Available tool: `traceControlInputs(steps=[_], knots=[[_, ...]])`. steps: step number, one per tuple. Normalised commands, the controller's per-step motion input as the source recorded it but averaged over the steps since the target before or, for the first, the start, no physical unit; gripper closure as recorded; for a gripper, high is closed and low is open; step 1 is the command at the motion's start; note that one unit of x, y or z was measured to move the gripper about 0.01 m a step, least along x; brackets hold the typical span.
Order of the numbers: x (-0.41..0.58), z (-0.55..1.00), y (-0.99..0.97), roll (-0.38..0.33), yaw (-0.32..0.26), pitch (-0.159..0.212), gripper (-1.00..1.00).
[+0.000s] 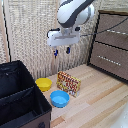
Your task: Locate and clasp the grip of the topmost drawer. Steadily and circumspectly yank the drawer open. Discover and seize the nutrition bar using your clamp. Deposit the nutrition bar in the accessible drawer. Unclench the nutrition bar.
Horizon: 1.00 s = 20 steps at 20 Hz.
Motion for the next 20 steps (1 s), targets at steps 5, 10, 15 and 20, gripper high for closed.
traceControlInputs(steps=[5, 10, 15, 20], knots=[[0.059, 0.65, -0.05, -0.081, 0.130, 0.044, -1.00], [0.000, 0.63, -0.23, -0.114, 0.121, 0.045, -1.00], [-0.080, 0.26, -0.30, -0.197, 0.159, -0.005, -1.00], [-0.073, 0.00, -0.21, -0.298, 0.181, -0.039, -1.00]])
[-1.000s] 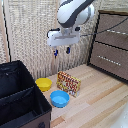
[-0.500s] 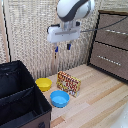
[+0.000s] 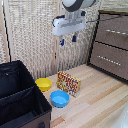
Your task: Locate and clasp the grip of the topmost drawer. Steadily and circumspectly yank the drawer open. Discover and seize the nutrition bar using your clamp. Deposit the nutrition bar in the accessible drawer. Unclench the nutrition bar.
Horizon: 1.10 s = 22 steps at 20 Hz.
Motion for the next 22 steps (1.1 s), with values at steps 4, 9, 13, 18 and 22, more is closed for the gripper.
traceControlInputs(steps=[4, 9, 13, 18, 22], knots=[[-0.047, -0.01, -0.18, -0.322, 0.180, -0.040, -1.00], [-0.020, -0.05, -0.17, -0.339, 0.171, -0.036, -1.00], [0.000, -0.12, -0.17, -0.369, 0.142, -0.022, -1.00], [0.037, -0.13, -0.14, -0.375, 0.119, -0.005, -1.00], [0.216, -0.03, -0.06, -0.375, 0.073, 0.000, -1.00]])
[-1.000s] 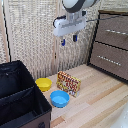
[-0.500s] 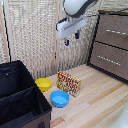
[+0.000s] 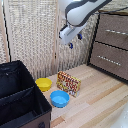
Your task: Locate and clasp the grip of the topmost drawer. Steadily and circumspectly yank the drawer open. Discover and seize the nutrition bar using your clamp. Deposit the nutrition bar in the accessible drawer. Unclench the nutrition bar.
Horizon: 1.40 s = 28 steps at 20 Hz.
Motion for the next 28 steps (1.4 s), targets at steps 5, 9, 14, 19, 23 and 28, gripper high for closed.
traceControlInputs(steps=[5, 9, 14, 19, 23, 28], knots=[[0.366, 0.15, 0.00, -0.349, 0.047, 0.004, -1.00], [0.359, 0.13, 0.00, -0.355, 0.043, 0.002, -1.00], [0.370, 0.20, 0.00, -0.339, 0.030, 0.009, -1.00], [0.293, 0.37, 0.01, -0.303, 0.000, 0.032, -1.00], [0.147, 0.53, 0.05, -0.256, 0.000, 0.036, -1.00], [-0.066, 0.37, -0.06, -0.305, 0.000, 0.042, -1.00]])
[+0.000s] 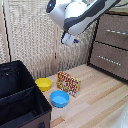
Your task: Locate and clasp the grip of the topmost drawer. Steadily and circumspectly yank the drawer open. Discover and seize the nutrition bar using your clamp. Deposit the nutrition bar in the accessible drawer. Unclench the nutrition bar.
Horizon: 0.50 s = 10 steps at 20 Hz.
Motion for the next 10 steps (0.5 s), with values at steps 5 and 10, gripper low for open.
traceControlInputs(steps=[5, 10], knots=[[-0.212, 0.14, -0.37, -0.330, 0.000, 0.018, -1.00], [-0.230, 0.01, -0.61, -0.313, 0.016, 0.000, -1.00]])
